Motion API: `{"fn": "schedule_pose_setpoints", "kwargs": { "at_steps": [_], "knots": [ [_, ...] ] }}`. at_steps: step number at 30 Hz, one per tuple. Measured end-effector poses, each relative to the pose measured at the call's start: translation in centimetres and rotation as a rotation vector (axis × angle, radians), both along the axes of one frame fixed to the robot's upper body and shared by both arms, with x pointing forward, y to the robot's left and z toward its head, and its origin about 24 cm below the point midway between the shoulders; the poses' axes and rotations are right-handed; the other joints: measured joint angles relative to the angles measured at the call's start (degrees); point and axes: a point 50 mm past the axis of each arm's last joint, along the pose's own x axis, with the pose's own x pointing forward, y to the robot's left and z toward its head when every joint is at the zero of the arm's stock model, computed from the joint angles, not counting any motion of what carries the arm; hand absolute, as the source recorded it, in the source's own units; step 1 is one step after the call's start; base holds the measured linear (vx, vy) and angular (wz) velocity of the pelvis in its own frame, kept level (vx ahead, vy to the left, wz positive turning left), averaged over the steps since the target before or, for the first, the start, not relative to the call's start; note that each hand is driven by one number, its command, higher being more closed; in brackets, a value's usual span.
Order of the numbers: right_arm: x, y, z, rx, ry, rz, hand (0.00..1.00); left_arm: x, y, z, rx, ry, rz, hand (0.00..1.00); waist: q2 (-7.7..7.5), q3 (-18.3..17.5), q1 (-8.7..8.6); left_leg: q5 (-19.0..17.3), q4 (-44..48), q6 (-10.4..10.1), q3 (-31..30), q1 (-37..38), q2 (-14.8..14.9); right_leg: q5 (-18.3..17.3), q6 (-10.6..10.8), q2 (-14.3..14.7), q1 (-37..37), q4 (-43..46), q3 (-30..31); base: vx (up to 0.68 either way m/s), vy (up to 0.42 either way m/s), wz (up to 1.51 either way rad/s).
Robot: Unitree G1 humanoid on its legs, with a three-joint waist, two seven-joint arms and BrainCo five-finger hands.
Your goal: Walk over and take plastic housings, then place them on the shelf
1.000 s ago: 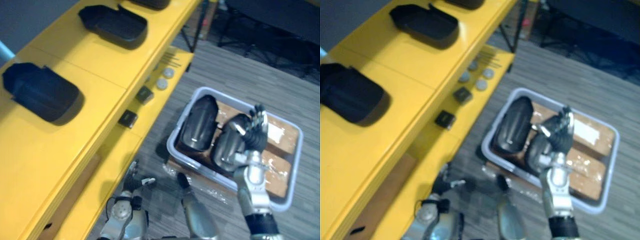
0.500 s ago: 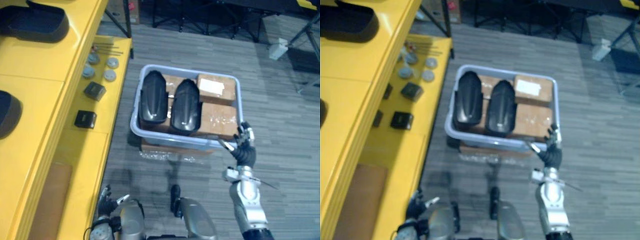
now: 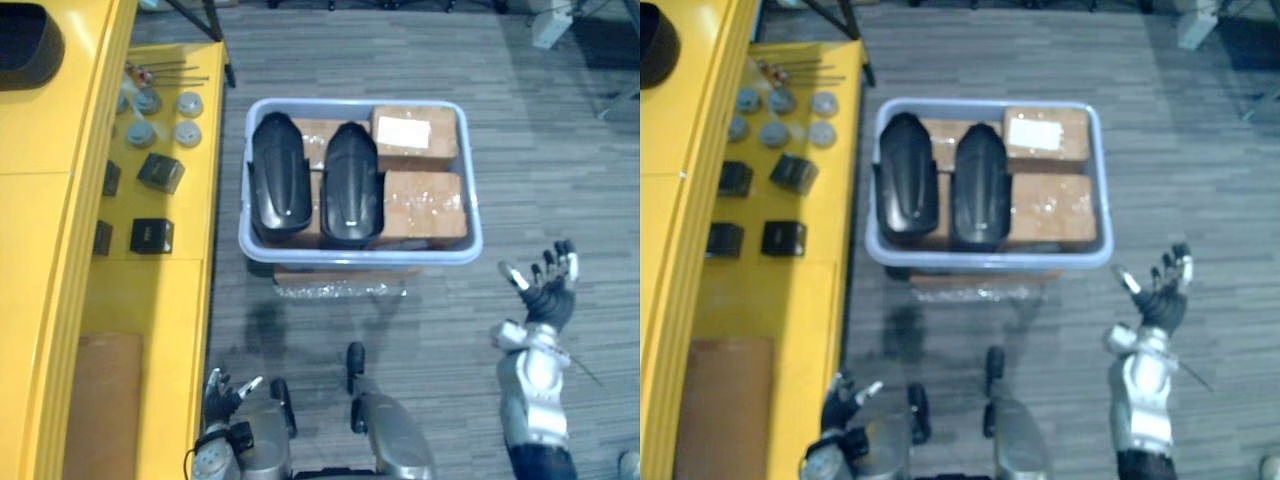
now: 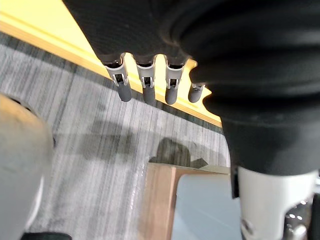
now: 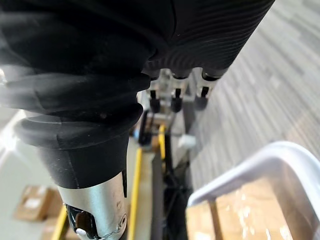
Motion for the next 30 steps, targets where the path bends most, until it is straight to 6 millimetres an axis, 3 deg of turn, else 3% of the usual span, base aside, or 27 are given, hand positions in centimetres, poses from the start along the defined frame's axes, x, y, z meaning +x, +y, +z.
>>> {"fn": "schedule_pose_setpoints", "kwargs": {
  "at_steps": [3,5,8,12,17,25,30],
  "knots": [
    [3.1,-2.4,4.7,-0.024,-0.024,-0.047,0.00,0.5,-0.1,-0.4,-0.038,0.015,0.029,0.00,2.43,1.1,2.45,0.7,1.8,0.5,-2.5,-4.6,-1.4,0.9,0.7,-1.7,-3.0,0.9,-2.8,-0.12,0.092,0.43],
    [4.5,-2.9,7.7,-0.051,-0.035,-0.077,0.00,1.0,-0.1,-0.5,-0.058,0.015,0.045,0.00,3.98,1.9,4.41,1.1,2.1,1.0,-3.4,-6.0,-2.1,1.4,1.0,-2.2,-4.4,2.3,-3.6,-0.09,0.085,0.34],
    [5.5,-3.3,10.0,-0.069,-0.016,-0.127,0.00,0.2,0.1,-1.3,-0.059,0.062,0.050,0.00,5.82,2.3,5.58,1.5,2.2,1.6,-5.7,-7.3,-3.2,1.0,1.1,-3.4,-5.7,4.8,-5.9,-0.03,0.078,0.35],
    [5.5,-4.6,12.0,-0.109,0.007,-0.202,0.00,-1.4,0.0,-2.7,-0.096,0.149,0.067,0.00,6.84,2.7,7.19,1.9,3.0,2.2,-7.3,-9.3,-5.1,-0.4,1.9,-5.7,-8.4,8.5,-6.5,-0.02,0.100,0.19],
    [6.1,-4.4,12.7,-0.135,0.063,-0.211,0.00,-1.6,-0.3,-2.8,-0.106,0.155,0.053,0.00,7.25,2.7,7.58,2.1,3.8,2.6,-8.7,-10.2,-6.5,-0.7,2.0,-7.2,-9.0,10.0,-8.0,-0.04,0.079,0.14],
    [6.0,-5.6,11.8,-0.153,0.250,-0.251,0.00,-2.2,-0.9,-3.2,-0.136,0.185,0.050,0.00,8.83,2.4,8.47,2.7,3.9,2.7,-8.8,-11.2,-7.0,-1.7,1.6,-8.3,-10.3,11.6,-9.0,-0.04,0.023,0.03],
    [5.4,-6.9,10.4,-0.124,0.386,-0.297,0.00,-2.3,-0.9,-3.3,-0.155,0.184,0.068,0.00,8.90,2.4,8.62,3.0,3.9,2.3,-9.0,-11.7,-6.8,-3.0,1.5,-8.9,-12.0,14.4,-9.1,0.00,0.002,0.02]
  ]
}}
